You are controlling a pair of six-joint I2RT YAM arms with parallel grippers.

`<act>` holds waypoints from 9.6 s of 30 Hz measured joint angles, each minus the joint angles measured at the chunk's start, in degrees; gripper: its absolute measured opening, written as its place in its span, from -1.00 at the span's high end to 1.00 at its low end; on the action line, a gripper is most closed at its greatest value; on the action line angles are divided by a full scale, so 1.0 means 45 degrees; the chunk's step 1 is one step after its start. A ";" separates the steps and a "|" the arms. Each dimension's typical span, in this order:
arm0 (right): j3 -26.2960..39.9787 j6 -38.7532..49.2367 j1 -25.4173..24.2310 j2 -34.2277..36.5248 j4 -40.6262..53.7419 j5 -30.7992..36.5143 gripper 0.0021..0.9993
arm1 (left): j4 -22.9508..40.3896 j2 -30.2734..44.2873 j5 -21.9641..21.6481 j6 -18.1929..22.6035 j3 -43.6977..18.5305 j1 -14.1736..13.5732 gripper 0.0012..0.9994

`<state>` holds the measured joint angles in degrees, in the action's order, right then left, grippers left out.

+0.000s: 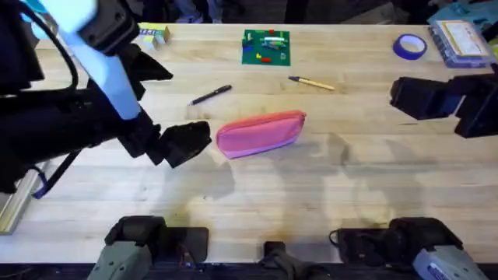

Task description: Unzip the bag, pick up the pens from the table one at a time and place them inside, then zip the bag closed.

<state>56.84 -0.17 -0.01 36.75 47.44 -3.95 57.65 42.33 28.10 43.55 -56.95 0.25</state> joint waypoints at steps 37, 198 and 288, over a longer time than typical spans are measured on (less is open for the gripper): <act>0.0000 0.0002 0.0000 0.0000 0.0238 0.0000 -1.00 | 0.0505 0.4189 0.1603 0.4500 0.0743 0.0000 -0.99; 0.0005 1.3053 0.0214 0.9519 -0.0253 -0.6713 -0.99 | -0.1302 0.9680 0.3084 0.5323 0.0743 -0.0646 0.92; 0.0039 1.4340 0.1657 1.0598 -0.1904 -0.8714 0.94 | -0.1336 0.9680 0.3041 0.5324 0.0743 -0.0646 0.92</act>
<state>57.01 64.36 7.45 84.44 38.87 -43.16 51.64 85.89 41.78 67.51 -53.60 -2.66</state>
